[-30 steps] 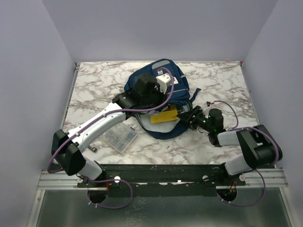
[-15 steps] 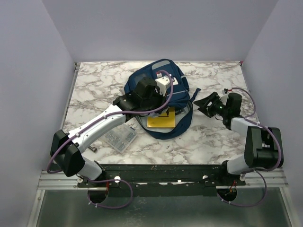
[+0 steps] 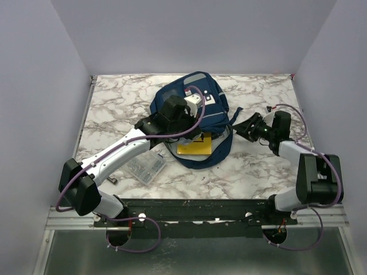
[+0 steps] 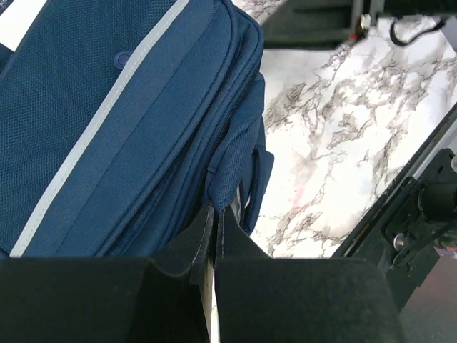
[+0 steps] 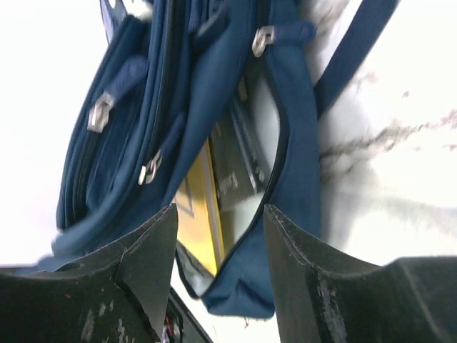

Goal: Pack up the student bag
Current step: Place the book in the student bag.

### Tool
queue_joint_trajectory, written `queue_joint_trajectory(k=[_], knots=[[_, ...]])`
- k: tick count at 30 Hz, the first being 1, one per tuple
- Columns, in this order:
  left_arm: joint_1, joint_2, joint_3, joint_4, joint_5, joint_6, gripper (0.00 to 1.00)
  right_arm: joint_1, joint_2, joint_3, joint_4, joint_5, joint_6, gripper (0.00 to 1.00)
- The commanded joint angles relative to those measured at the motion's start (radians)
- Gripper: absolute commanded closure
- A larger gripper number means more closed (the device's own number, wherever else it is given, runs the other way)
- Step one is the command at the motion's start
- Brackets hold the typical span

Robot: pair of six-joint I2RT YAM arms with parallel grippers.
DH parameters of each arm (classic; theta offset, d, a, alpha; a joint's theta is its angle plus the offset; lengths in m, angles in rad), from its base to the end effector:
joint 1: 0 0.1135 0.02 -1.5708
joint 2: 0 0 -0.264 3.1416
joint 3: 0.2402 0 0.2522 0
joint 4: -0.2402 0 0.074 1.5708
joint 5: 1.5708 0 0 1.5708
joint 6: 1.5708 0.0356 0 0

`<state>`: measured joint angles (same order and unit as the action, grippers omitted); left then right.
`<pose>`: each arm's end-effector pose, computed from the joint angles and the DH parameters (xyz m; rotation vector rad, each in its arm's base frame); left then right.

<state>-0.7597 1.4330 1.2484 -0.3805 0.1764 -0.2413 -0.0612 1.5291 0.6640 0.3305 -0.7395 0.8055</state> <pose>0.2333 -0.2302 0.3306 0.6747 2.1224 -0.7597 0.3007 0.0056 0.1786 0.4681 2.1340 1.2124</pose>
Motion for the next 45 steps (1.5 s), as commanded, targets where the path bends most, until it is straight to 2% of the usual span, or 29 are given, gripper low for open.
queue_joint_trajectory(k=[1,5,8,12,17,24,30,35,40,45], knots=[[0.023,-0.046,0.029,0.056,0.051,-0.037,1.0,0.059,-0.176,-0.115,-0.074,0.029,-0.034,0.47],[0.026,-0.045,0.037,0.061,0.084,-0.051,1.0,0.214,-0.343,-0.23,0.021,0.078,0.092,0.51],[0.026,-0.041,0.04,0.067,0.104,-0.064,1.0,0.381,-0.378,-0.275,0.113,0.19,0.162,0.56],[0.026,-0.037,0.04,0.078,0.128,-0.082,1.0,0.588,-0.304,-0.277,0.247,0.335,0.207,0.73],[0.027,-0.039,0.045,0.078,0.143,-0.084,1.0,0.757,-0.171,-0.26,0.356,0.528,0.183,0.88],[0.028,-0.054,0.033,0.072,0.143,-0.084,1.0,0.812,-0.001,-0.252,0.388,0.683,0.201,0.98],[0.027,-0.061,0.012,0.072,0.146,-0.083,1.0,0.812,0.068,-0.246,0.439,0.973,0.202,1.0],[0.026,-0.075,-0.043,0.092,0.168,-0.118,1.0,0.798,0.12,-0.25,0.65,1.201,0.225,1.0],[0.026,-0.086,-0.124,0.12,0.16,-0.142,1.0,0.7,0.129,-0.197,0.749,1.123,0.216,1.0],[0.026,-0.063,-0.156,0.139,0.138,-0.148,1.0,0.656,0.042,-0.21,0.621,0.995,0.19,1.0]])
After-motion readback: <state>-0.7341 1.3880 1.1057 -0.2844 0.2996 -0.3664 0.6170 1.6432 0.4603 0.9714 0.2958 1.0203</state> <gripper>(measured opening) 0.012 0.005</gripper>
